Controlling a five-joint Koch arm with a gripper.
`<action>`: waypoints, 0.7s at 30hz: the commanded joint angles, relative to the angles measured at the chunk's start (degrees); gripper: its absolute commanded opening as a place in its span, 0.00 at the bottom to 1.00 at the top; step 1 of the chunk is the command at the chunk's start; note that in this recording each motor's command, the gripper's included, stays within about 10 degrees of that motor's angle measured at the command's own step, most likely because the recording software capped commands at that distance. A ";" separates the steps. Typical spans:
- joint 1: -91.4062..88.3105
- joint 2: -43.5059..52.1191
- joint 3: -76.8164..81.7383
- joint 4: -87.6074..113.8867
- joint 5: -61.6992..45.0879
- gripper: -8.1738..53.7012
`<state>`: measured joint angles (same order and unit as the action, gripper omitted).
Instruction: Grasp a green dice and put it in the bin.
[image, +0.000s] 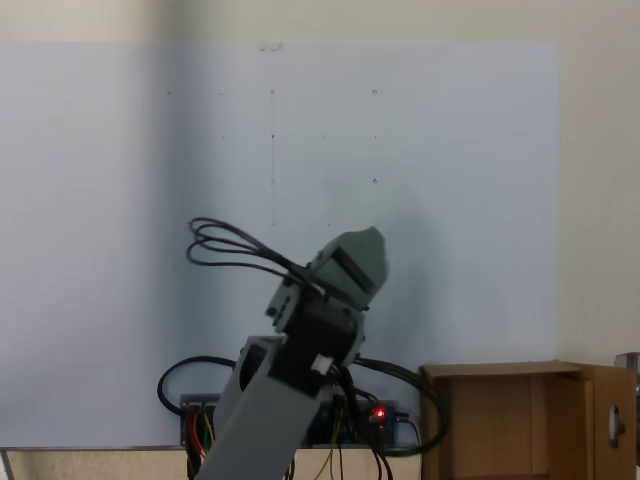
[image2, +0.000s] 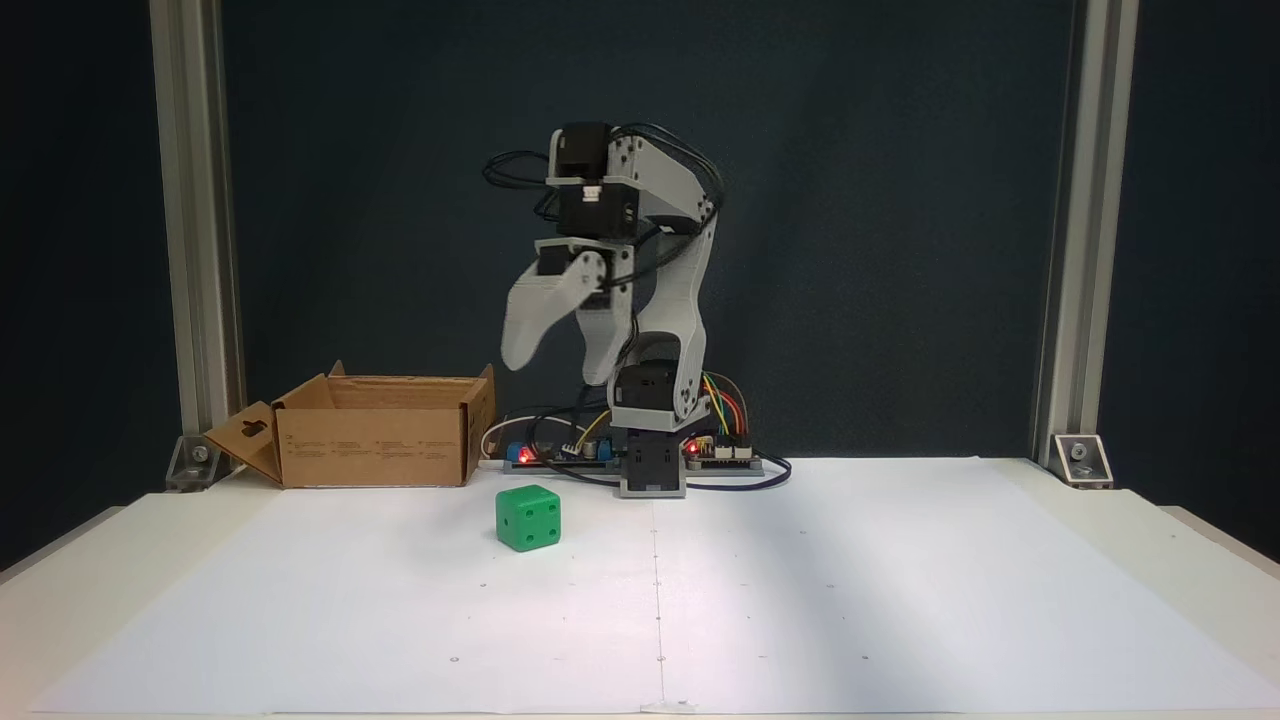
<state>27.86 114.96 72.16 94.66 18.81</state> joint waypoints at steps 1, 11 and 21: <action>0.97 0.00 -4.75 3.34 3.16 0.79; 2.37 -8.00 -5.01 2.99 3.16 0.80; 7.21 -14.33 -4.75 1.05 3.08 0.82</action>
<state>34.54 100.37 71.10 94.57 18.81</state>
